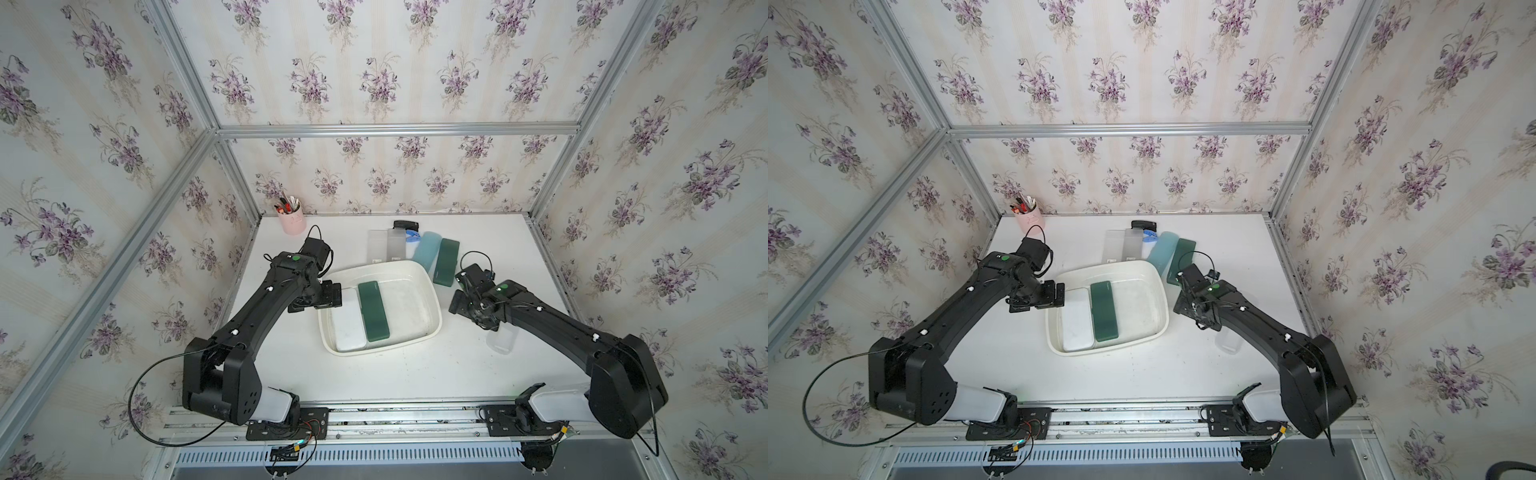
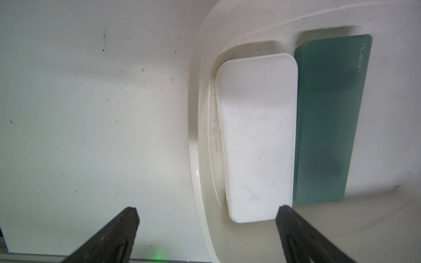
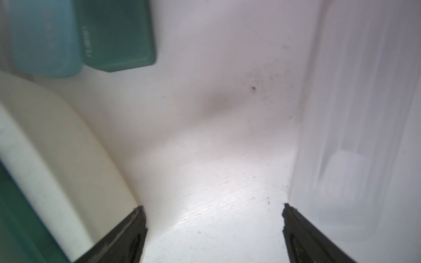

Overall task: Put the pencil case into the storage box
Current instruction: Pick up the pencil case from the center of the board.

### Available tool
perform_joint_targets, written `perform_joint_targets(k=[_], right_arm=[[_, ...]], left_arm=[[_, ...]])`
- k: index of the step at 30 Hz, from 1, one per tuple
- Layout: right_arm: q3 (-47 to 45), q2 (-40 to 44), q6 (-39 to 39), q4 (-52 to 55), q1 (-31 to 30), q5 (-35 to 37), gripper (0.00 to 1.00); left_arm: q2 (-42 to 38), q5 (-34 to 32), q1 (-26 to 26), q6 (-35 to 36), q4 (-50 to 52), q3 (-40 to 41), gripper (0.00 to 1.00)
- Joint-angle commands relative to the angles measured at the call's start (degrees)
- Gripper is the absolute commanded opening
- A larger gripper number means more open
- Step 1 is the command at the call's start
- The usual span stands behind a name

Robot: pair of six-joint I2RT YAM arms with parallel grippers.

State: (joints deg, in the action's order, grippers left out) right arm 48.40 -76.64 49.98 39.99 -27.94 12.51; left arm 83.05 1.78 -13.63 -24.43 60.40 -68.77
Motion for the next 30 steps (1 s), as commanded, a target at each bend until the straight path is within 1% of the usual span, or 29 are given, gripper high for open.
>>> perform_joint_targets(k=[1,6,10,15,23,27,30], right_arm=[[-4.69,2.13,0.48,-3.47,5.51,0.33,0.96],[-7.58,1.70,-3.13,-5.86,12.14,-0.12,0.98],[-7.45,-0.44,-6.71,-7.47,15.84,0.61,0.99],[-7.32,-3.95,-10.13,-10.40,20.08,-0.25,0.99],[-5.46,-11.08,-13.59,-13.01,21.59,-1.23,0.98],[-5.55,-11.26,-13.59,-14.19,21.62,-3.08,0.93],[-5.01,-11.06,-13.83,-13.78,21.70,-3.65,0.92]], left_arm=[[0.32,1.23,0.00,1.29,-0.37,-0.18,1.00],[0.65,1.11,-0.07,2.41,0.00,-0.49,1.00],[0.88,1.47,0.02,2.70,-0.43,0.31,1.00],[1.15,1.72,-0.01,3.15,-0.85,1.09,1.00],[1.73,1.62,0.01,3.88,-1.10,1.10,1.00],[1.94,1.36,0.01,4.27,-1.31,1.15,1.00],[2.31,1.46,0.06,4.45,-1.48,1.27,1.00]])
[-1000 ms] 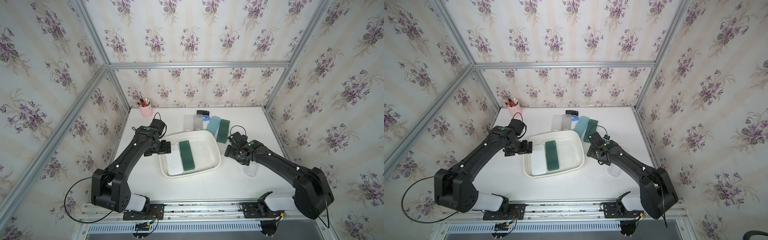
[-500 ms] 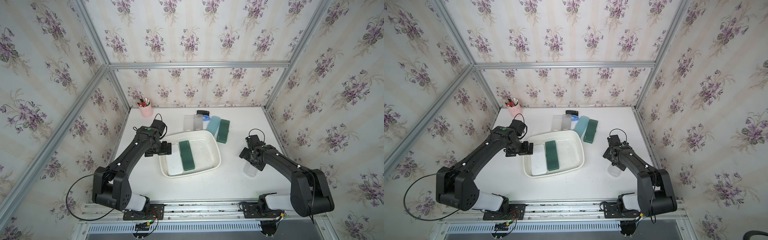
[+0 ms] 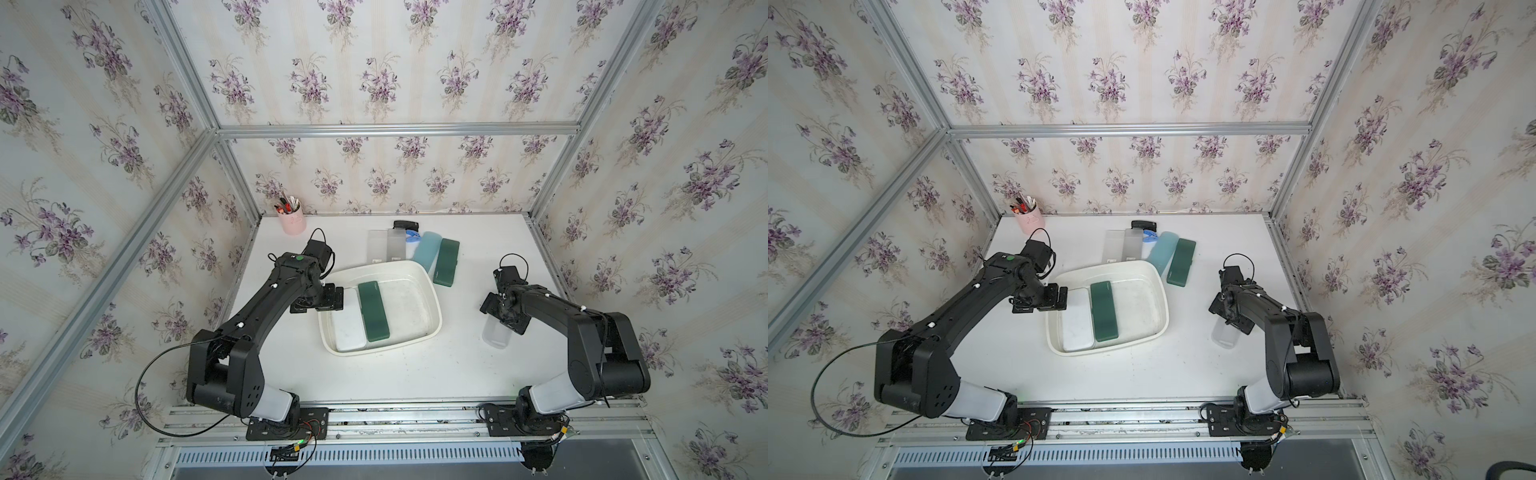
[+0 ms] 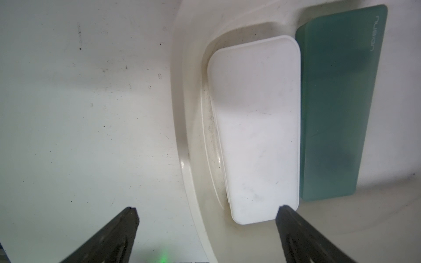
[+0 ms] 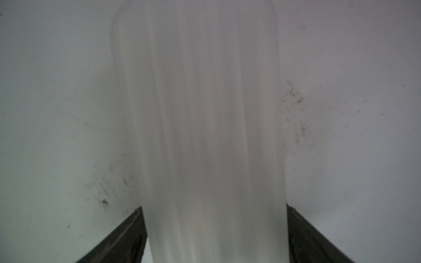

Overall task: Put the pencil case into the storage box
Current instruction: Pick up the pencil case from the center of the board.

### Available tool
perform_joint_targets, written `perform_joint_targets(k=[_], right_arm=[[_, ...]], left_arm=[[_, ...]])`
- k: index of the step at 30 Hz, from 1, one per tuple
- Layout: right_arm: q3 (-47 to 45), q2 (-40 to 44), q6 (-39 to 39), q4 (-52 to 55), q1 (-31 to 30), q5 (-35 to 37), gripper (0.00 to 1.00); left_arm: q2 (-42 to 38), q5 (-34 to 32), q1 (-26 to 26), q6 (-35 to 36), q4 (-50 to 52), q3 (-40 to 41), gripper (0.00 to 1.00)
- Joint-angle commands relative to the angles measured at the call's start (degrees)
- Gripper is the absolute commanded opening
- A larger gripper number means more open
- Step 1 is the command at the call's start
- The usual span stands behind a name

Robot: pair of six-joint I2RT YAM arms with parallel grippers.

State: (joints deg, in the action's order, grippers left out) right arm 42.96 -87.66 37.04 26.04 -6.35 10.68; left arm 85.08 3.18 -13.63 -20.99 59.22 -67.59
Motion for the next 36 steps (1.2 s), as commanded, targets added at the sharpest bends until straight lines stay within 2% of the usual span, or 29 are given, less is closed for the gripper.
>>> perform_joint_targets(k=[1,7,11,13,26,30,36], right_arm=[[0.71,0.03,-1.14,0.47,0.03,-1.81,0.92],[1.34,-0.74,-3.23,1.07,0.11,-1.27,0.85],[0.91,-1.64,-3.98,-0.60,0.15,-3.68,0.72],[0.59,-0.85,-4.09,-1.12,0.11,-5.15,0.69],[2.04,7.98,-5.83,4.20,-0.34,-8.44,0.65],[6.15,9.19,-6.40,6.44,-3.53,-9.19,0.65],[17.39,5.87,-6.76,10.75,-11.03,-8.25,0.64]], left_arm=[[0.51,0.09,0.07,1.06,-0.37,0.05,1.00],[1.48,0.33,0.11,1.23,-0.85,-0.26,1.00],[1.58,0.07,0.26,1.56,-0.61,-0.77,1.00],[1.53,-0.02,0.34,1.64,-0.62,-0.79,1.00],[2.02,-0.02,0.62,1.49,-0.61,-1.02,1.00],[2.63,0.07,0.62,1.32,-0.46,-1.71,1.00],[2.92,-0.18,0.62,1.15,-0.16,-2.17,1.00]])
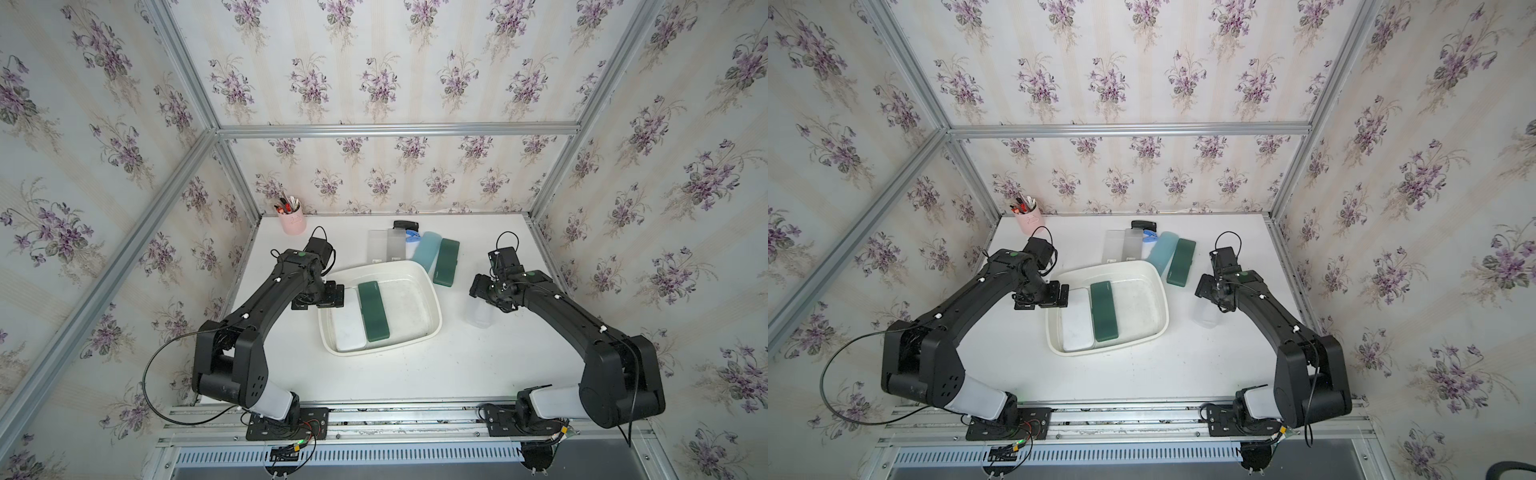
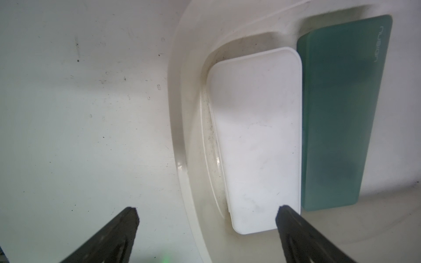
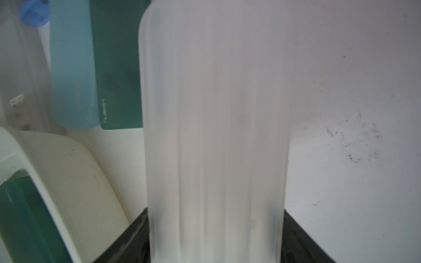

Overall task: Put the pencil case into the storage box
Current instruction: Pick up the pencil case from the center of the board, then place the pencil case at the storage box.

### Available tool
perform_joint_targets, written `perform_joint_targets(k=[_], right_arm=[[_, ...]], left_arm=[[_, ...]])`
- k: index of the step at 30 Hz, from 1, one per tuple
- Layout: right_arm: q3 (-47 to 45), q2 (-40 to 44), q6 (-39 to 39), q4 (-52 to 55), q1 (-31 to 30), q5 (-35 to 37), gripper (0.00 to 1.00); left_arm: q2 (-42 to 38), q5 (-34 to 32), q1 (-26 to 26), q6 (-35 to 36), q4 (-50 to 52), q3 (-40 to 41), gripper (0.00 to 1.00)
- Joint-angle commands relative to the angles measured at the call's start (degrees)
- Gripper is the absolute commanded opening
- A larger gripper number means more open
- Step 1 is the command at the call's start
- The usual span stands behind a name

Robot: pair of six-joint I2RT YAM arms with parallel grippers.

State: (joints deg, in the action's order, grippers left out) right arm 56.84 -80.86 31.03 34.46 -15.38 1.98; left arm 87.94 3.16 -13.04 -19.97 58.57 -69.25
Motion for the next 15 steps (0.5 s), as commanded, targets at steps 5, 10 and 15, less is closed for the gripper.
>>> perform_joint_targets(k=[5,10,15], right_arm=[[15.86,-6.69,-1.43,5.66,-9.26,0.83,0.64],[28.48,-16.89,-3.27,8.54,-19.29,0.16,0.64],[34.39,-24.74,-4.36,9.62,-24.90,-0.71,0.64]], left_arm=[[-0.16,-0.44,0.19,0.00,0.81,-0.53,1.00],[-0.53,-0.35,0.20,-0.90,1.22,-0.53,1.00],[-1.49,-0.34,0.37,-1.31,2.00,-0.56,1.00]])
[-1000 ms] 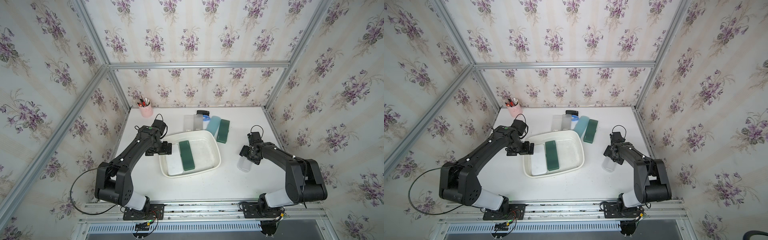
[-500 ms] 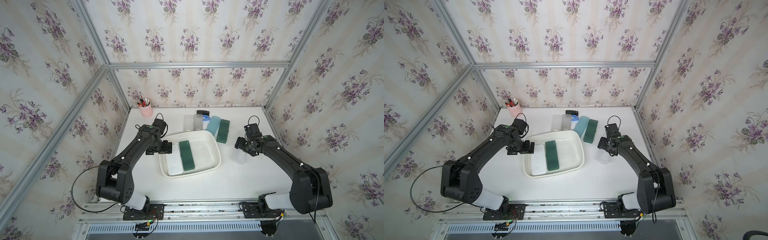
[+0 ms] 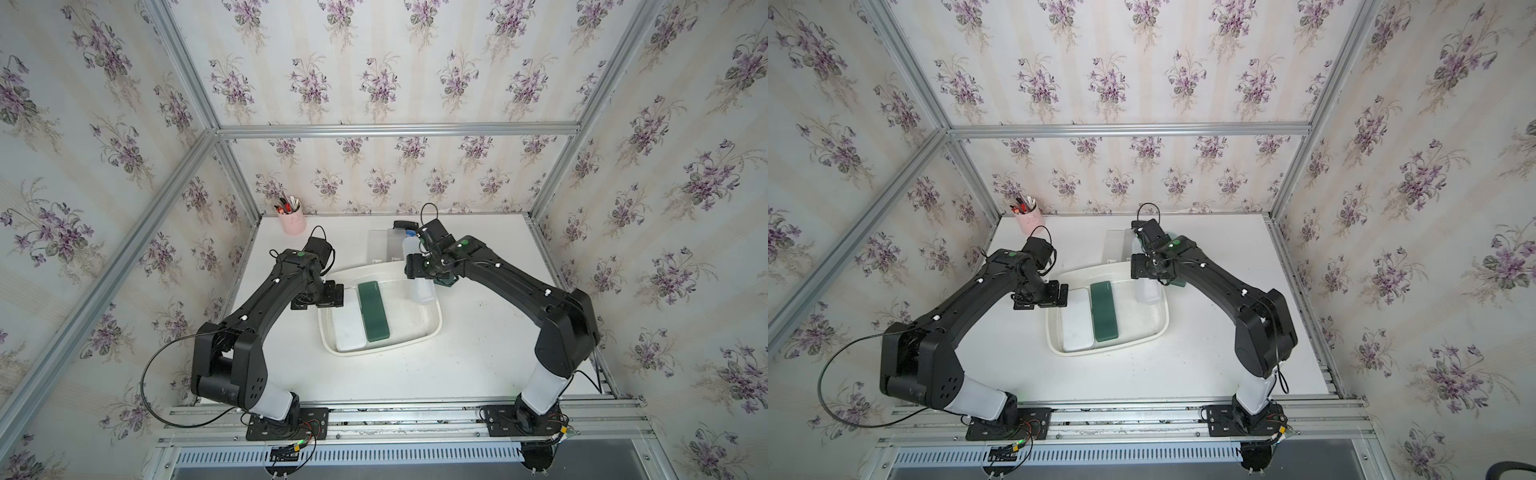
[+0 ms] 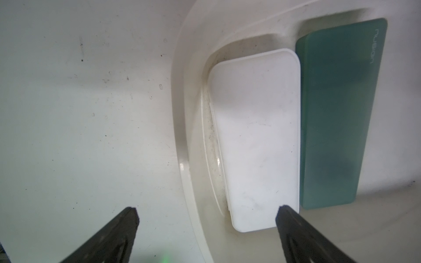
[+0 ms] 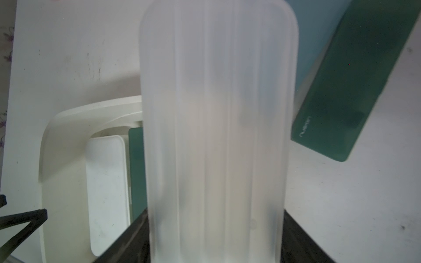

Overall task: Put the pencil case into the storage box
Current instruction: Place the pencil case at the storage box.

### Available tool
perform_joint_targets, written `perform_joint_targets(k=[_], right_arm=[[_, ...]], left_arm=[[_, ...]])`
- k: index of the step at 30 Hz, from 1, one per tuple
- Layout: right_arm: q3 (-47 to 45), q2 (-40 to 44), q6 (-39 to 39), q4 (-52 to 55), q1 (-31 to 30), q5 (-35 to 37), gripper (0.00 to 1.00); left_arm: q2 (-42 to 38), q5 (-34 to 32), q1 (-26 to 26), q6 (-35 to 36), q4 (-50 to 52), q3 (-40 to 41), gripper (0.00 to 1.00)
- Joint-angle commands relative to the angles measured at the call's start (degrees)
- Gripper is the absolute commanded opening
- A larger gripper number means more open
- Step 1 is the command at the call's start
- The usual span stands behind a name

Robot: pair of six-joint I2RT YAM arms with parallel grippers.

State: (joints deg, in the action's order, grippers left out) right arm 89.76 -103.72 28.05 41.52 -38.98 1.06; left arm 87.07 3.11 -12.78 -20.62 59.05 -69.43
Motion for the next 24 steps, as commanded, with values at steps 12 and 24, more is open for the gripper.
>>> perform_joint_targets(k=[12,24], right_arm=[[-1.36,-9.02,-4.15,1.09,-5.29,-2.01,0.64],[1.41,-16.04,-4.33,-1.28,-5.93,-5.75,0.77]], left_arm=[[-2.68,-0.57,1.61,-0.23,2.39,1.55,1.00],[-2.69,-0.48,2.05,0.13,2.32,2.28,1.00]])
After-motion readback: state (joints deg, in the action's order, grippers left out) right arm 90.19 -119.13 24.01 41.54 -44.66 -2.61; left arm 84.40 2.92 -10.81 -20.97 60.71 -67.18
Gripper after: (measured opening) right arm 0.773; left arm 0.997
